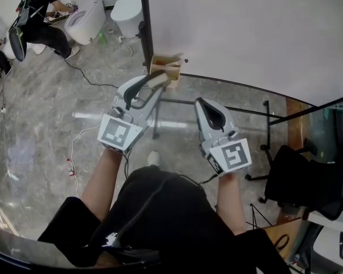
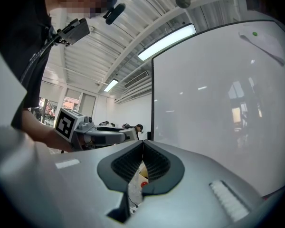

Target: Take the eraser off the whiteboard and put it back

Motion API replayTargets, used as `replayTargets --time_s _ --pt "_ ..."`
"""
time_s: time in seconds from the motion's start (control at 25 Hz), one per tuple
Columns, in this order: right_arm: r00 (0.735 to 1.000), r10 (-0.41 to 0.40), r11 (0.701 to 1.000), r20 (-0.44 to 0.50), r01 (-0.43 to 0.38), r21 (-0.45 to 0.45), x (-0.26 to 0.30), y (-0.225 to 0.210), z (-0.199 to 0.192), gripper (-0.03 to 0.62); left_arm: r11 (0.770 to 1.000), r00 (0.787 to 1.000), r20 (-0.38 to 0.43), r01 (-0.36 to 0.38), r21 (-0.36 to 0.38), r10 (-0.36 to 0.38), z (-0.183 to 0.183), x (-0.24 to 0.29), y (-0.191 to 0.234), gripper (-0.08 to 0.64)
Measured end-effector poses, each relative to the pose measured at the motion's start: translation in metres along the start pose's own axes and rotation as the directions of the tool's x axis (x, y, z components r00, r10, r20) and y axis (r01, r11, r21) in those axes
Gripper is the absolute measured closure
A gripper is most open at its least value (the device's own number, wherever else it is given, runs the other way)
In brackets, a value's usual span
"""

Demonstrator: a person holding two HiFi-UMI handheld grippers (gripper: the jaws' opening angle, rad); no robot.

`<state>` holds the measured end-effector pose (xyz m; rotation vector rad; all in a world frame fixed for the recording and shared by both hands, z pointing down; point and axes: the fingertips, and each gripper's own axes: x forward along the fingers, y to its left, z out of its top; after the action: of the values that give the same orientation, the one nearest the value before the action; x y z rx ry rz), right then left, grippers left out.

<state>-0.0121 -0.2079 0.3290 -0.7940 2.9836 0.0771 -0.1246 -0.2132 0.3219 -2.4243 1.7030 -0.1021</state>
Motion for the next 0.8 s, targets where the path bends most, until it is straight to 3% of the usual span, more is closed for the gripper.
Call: replayTargets --time_s 0.8 --pt "1.0 -0.004 1.0 0.009 0.004 -0.004 0.0013 0.0001 0.0036 0.583 1.0 1.0 0.01 0.004 -0.016 -0.004 -0.0011 -0.0047 0.0021 0.393"
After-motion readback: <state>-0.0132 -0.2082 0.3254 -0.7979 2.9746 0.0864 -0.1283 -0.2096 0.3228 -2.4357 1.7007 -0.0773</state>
